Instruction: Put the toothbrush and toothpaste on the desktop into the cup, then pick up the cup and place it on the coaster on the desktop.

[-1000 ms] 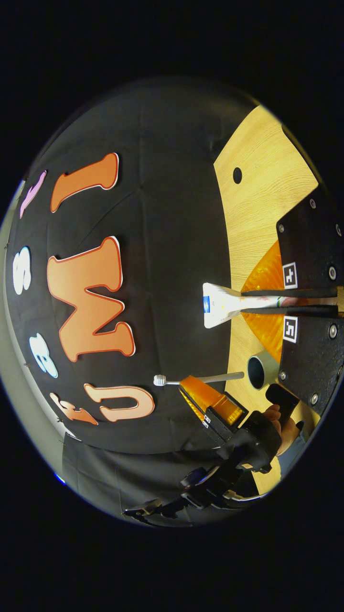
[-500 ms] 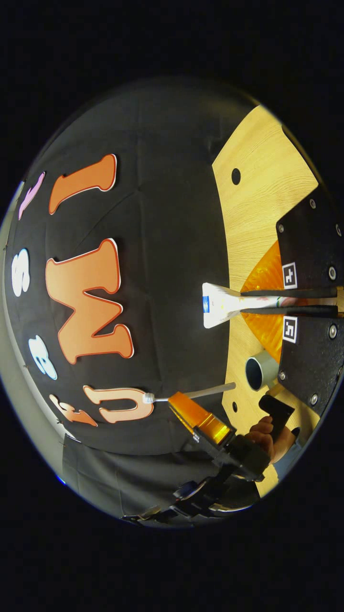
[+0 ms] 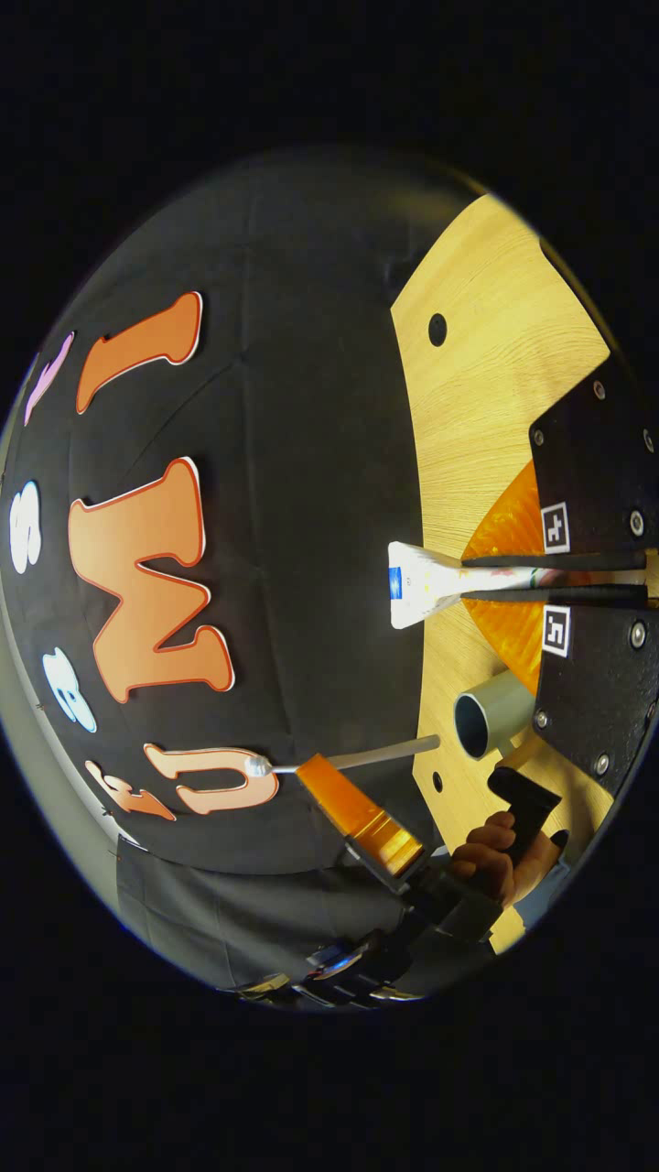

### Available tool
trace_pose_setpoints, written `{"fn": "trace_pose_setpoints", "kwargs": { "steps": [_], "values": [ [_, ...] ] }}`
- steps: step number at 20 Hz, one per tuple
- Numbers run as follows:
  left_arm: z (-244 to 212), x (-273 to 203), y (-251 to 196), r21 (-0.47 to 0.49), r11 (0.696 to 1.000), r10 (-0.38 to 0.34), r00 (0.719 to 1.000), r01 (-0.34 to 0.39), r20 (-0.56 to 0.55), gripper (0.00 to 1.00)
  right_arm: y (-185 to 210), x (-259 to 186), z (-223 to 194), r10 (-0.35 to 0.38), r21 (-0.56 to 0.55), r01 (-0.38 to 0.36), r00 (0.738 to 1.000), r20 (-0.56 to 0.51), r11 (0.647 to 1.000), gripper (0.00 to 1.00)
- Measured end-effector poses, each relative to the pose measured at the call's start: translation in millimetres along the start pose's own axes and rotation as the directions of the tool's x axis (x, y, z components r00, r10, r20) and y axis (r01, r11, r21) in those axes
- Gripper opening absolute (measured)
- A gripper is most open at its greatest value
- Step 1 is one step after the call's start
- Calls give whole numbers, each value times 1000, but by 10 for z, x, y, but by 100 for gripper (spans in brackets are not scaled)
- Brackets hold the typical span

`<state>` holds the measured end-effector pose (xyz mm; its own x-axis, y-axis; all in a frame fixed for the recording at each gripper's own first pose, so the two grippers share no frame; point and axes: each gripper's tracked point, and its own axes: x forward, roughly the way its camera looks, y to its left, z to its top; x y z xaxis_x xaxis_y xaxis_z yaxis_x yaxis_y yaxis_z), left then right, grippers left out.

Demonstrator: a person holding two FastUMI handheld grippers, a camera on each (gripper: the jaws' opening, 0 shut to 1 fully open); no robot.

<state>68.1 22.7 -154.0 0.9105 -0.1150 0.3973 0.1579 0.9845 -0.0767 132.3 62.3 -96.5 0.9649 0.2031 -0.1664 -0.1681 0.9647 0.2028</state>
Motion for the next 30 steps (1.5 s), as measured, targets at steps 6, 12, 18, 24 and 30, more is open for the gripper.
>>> {"fn": "trace_pose_setpoints", "kwargs": {
  "steps": [6, 12, 18, 24, 30],
  "values": [
    [-292, -32, -9, 8, 1000, 9, 996, -8, -86, 3, -12, -12, -17, 6, -3, -6, 1000, -3, 1000, 6],
    [-537, -94, 102, 0, 999, 37, 987, -38, -155, 3, -6, 11, -69, 10, 8, -9, 1000, -19, 1000, 6],
    [-808, -165, 154, -6, 998, 54, 972, -57, -227, 3, 26, -42, 15, 9, 1, -9, 1000, -6, 1000, 6],
    [-1011, -276, 198, -9, 997, 73, 949, -80, -306, 4, 123, -247, 292, 5, -17, -4, 999, 41, 1000, 6],
    [-1047, -371, 195, 5, 997, 69, 925, -72, -373, 7, 253, -383, 565, 16, -22, -14, 996, 89, 1000, 7]
  ]
}}
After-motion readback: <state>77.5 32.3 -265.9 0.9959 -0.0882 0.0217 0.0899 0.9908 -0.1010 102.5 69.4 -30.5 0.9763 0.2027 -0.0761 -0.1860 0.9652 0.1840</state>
